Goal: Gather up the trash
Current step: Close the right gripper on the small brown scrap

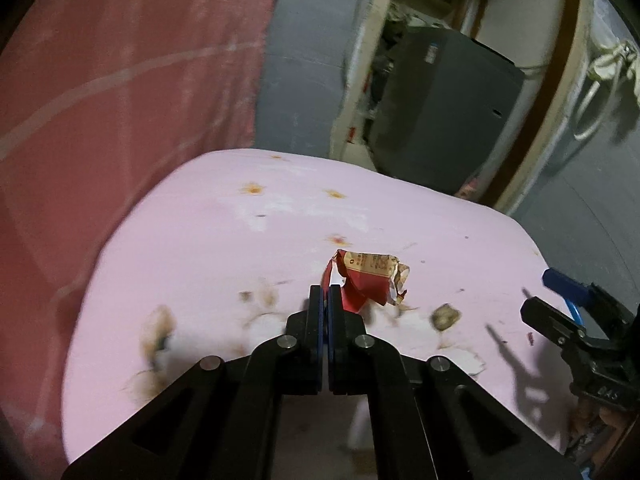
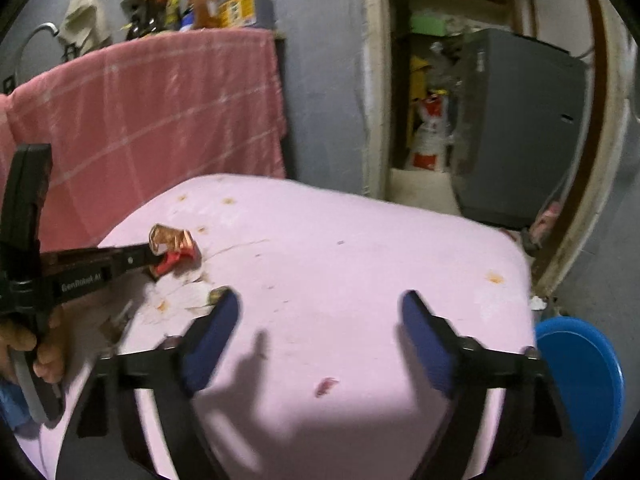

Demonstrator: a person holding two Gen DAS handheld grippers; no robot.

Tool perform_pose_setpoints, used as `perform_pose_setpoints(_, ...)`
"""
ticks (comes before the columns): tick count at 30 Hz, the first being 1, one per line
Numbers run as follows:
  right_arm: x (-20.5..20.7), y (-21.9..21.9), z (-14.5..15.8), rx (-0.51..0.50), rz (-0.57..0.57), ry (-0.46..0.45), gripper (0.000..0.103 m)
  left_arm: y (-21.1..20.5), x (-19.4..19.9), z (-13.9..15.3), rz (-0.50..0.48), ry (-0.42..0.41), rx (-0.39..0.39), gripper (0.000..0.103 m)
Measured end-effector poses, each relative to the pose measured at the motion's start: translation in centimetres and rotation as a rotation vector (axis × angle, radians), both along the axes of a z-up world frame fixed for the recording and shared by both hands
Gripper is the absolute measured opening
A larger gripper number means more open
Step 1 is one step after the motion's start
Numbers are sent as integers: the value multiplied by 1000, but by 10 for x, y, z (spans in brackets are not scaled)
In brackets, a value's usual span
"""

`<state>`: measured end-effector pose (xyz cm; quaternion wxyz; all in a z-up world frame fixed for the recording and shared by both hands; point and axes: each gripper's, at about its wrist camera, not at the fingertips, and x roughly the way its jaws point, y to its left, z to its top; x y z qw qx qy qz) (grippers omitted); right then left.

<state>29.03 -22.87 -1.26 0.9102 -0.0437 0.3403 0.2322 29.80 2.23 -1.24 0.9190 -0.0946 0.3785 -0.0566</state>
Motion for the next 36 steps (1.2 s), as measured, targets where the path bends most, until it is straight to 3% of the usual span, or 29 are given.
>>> perform_pose_setpoints(3, 1, 12, -3, 18, 66, 38, 54, 9, -9, 0, 20, -12, -11, 0)
perform_pose_setpoints(8, 5, 38, -7, 17, 156, 75, 44, 14, -18, -3, 28, -19, -56, 0)
perform_pose_setpoints(12, 7, 61, -18, -42, 216, 129, 35, 20, -15, -5, 30, -6, -102, 0)
perform_pose_setpoints(20, 11, 69, -24, -83, 217, 170, 33, 21, -16, -3, 23, 6, -122, 0)
perform_pose_setpoints(28, 15, 65, -25, -49, 221, 200, 18, 20, -20, -4, 25, 4, -112, 0)
perform_pose_setpoints(36, 7, 60, -20, -17, 199, 143, 17, 20, -22, -2, 11, -29, -120, 0)
